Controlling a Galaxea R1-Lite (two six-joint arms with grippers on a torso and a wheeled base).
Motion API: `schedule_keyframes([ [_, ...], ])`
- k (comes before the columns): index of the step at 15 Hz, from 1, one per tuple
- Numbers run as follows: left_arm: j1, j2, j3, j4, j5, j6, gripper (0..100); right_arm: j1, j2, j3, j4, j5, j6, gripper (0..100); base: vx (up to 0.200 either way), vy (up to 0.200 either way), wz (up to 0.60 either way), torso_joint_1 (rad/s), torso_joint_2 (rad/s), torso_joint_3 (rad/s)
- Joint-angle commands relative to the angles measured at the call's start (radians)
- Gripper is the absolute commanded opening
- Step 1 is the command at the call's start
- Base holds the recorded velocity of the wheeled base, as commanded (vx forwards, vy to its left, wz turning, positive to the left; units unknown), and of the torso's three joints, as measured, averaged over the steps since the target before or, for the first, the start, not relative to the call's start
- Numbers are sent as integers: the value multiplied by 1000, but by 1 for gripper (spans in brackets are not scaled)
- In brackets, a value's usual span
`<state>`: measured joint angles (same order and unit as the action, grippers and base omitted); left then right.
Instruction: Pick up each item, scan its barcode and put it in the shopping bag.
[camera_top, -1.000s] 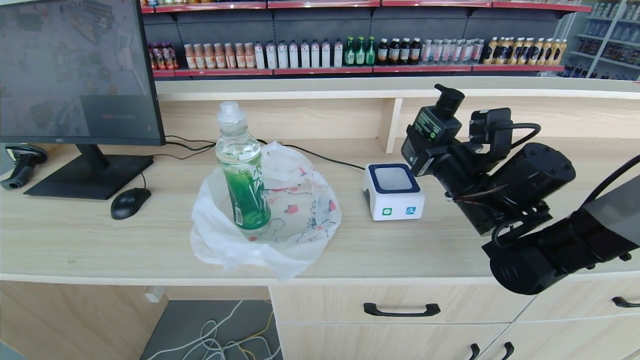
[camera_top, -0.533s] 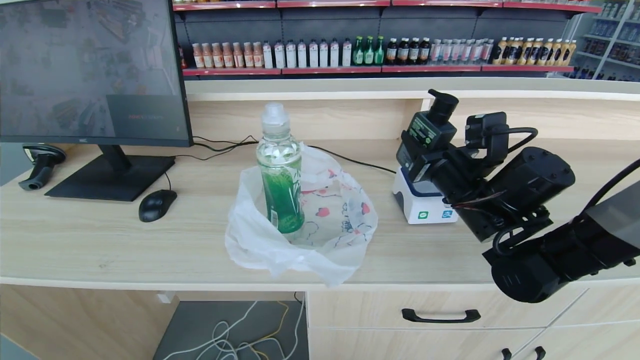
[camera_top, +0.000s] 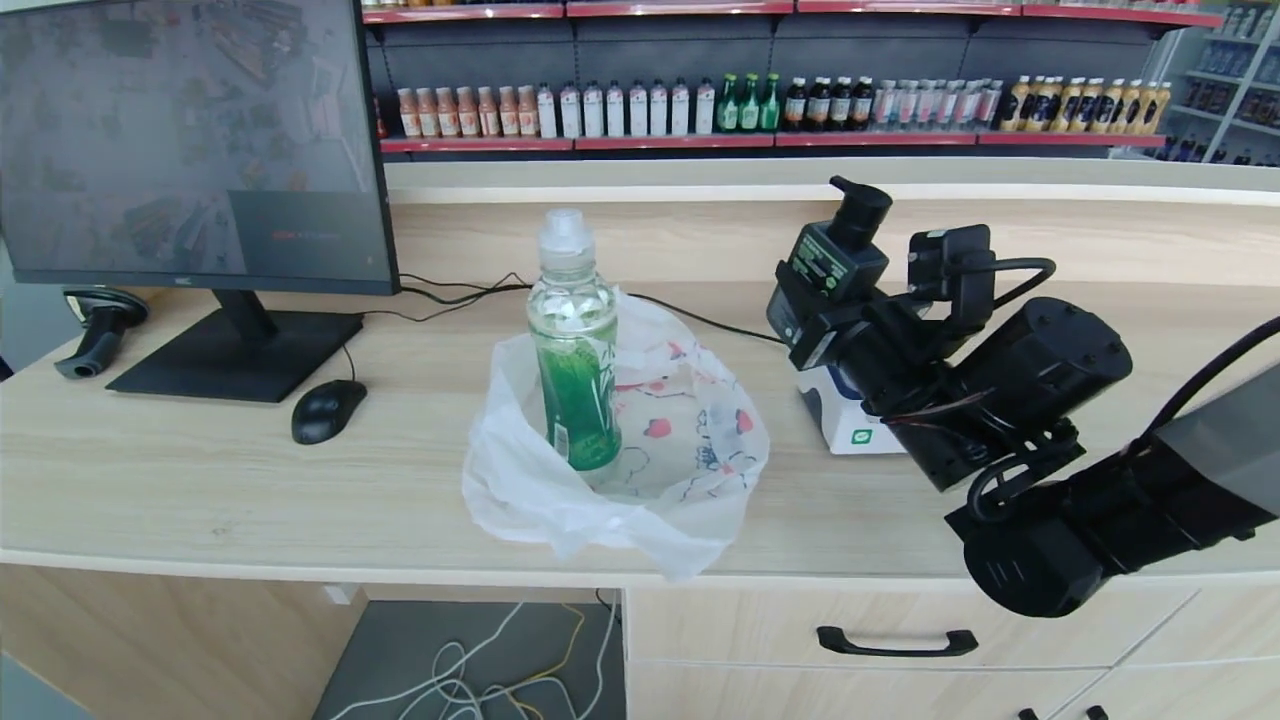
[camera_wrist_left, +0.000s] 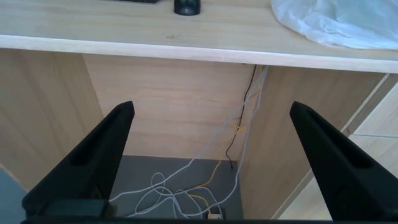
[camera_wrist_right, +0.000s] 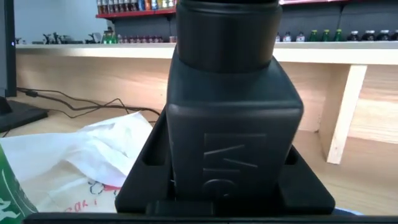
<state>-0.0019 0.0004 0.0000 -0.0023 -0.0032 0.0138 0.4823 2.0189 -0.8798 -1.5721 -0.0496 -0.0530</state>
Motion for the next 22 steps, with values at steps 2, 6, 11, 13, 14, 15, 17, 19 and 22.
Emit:
schedule_keyframes([
  [2,0,0,0,-1,0,0,100,1,7,21,1,2,-1,0,0,0,300,4,4,1],
  [6,0,0,0,-1,0,0,100,-10,7,61,1,0,-7,0,0,0,0,0,0,0],
  [11,0,0,0,-1,0,0,100,-8,44,71,1,2,-13,0,0,0,0,0,0,0],
  [13,0,0,0,-1,0,0,100,-8,99,65,1,2,-16,0,0,0,0,0,0,0],
  [14,0,0,0,-1,0,-2,100,-8,115,59,1,2,-16,0,0,0,0,0,0,0],
  [15,0,0,0,-2,0,-3,100,-8,139,58,1,2,-16,0,0,0,0,0,0,0],
  [17,0,0,0,-1,0,-3,100,-4,164,45,1,2,-19,0,0,0,0,0,0,0],
  [19,0,0,0,-1,0,-3,100,-2,178,39,1,2,-19,0,0,0,0,0,0,0],
  [22,0,0,0,-2,0,-3,100,-2,185,45,1,2,-19,0,0,0,0,0,0,0],
])
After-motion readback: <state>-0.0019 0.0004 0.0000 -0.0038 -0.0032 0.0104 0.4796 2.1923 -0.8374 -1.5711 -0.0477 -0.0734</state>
